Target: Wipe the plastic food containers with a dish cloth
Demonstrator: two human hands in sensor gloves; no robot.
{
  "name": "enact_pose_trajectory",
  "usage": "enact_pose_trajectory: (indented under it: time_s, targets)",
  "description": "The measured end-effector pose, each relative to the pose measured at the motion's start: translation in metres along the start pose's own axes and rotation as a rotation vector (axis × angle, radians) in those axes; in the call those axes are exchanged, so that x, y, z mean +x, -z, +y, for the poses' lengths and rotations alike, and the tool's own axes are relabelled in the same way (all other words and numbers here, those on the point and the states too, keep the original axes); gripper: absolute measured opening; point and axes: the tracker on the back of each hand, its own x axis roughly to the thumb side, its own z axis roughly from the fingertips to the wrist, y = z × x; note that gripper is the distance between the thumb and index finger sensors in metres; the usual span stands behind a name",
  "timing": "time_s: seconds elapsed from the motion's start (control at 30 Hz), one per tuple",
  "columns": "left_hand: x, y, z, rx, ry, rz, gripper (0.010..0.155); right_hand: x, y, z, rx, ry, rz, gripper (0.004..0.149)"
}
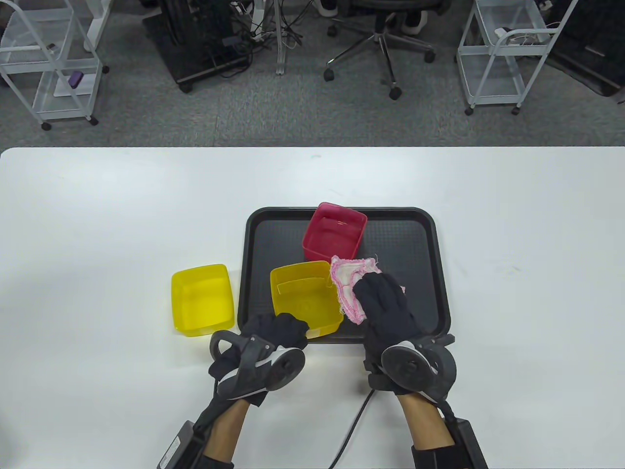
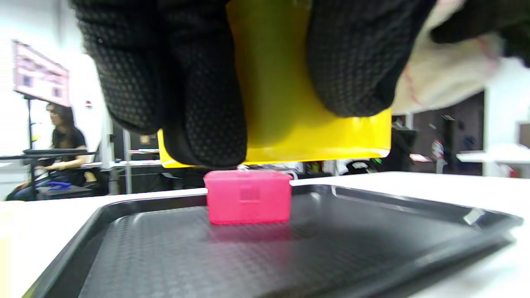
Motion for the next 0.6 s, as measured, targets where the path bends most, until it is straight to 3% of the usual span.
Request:
enact_pose_trajectory:
  time_s: [0.33,0.47,0.6]
  targets:
    - [-0.016,-0.004,0.013,0.141,-0.207,0.252,0.04,0.055,-0.017,0.029,0.096,0.131,-0.215,0.044]
    - [-0.02,-0.005,0.016,0.174,-0.319,0.27,0.041,0.062,-0.02,0.037,0.145,0.131,-0.236,0.045]
    - [-0.023,-0.006,0.019,0.189,-0.337,0.258,0.041,0.061,-0.018,0.037,0.179,0.245,-0.162,0.046]
